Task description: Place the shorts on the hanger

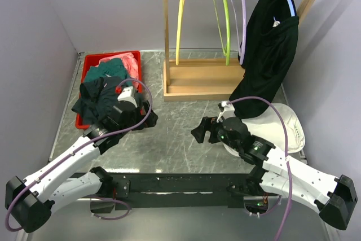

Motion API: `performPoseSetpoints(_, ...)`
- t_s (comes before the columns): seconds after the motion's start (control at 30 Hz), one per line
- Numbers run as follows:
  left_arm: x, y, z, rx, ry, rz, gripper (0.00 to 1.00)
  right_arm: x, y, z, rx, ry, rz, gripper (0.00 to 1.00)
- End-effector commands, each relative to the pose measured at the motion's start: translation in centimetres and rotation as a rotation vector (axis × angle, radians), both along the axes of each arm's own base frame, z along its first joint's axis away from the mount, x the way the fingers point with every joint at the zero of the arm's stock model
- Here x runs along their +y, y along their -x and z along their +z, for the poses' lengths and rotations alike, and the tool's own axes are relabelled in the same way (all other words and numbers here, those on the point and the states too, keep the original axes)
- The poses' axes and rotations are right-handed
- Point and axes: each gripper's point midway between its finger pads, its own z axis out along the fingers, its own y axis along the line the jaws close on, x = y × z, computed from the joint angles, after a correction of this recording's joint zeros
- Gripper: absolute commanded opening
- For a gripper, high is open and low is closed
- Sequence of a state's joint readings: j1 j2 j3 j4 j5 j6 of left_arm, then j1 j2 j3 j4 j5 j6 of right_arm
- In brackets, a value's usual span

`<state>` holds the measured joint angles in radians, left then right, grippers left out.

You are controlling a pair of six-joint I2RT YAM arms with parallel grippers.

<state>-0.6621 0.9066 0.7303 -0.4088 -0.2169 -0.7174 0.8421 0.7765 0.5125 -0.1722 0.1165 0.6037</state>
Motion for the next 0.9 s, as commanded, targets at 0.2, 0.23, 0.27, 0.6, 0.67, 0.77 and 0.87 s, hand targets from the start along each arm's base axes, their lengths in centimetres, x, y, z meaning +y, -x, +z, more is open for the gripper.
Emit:
performPoseSetpoints(0.2,3.4,-1.7,4.2,-0.036,0.016,0.282,0.96,0.4,-0.8,2.7,-0.075,-0.031,-0.005,1.00)
performPoseSetpoints(0.23,3.6,-2.0,3.9,-0.013,0.005,0.316,0.97,0.4,-0.8,2.6,-0.073,-0.028,-0.004,1.00)
performPoseSetpoints(0.27,4.3,-2.0,4.1,0.005,-0.017,0.347,0.96,0.4,-0.8,2.5,-0.071,-0.025,-0.001,1.00)
performPoseSetpoints(0.6,12.8,-6.3,1.3,0.155,-0.054,0.650,0.96,1.1,-0.5,1.9,-0.055,-0.026,0.034,1.00)
performPoseSetpoints(0.67,14.3,-6.8,0.8,0.162,-0.056,0.703,0.93,1.3,-0.4,1.5,-0.046,-0.026,0.046,1.00)
performPoseSetpoints(0.77,15.8,-7.5,0.1,0.170,-0.056,0.761,0.91,1.5,-0.4,1.3,-0.041,-0.024,0.054,1.00)
performPoseSetpoints(0.87,16.6,-8.6,-1.1,0.183,-0.043,0.778,0.90,1.9,-0.4,1.1,-0.036,-0.024,0.067,1.00)
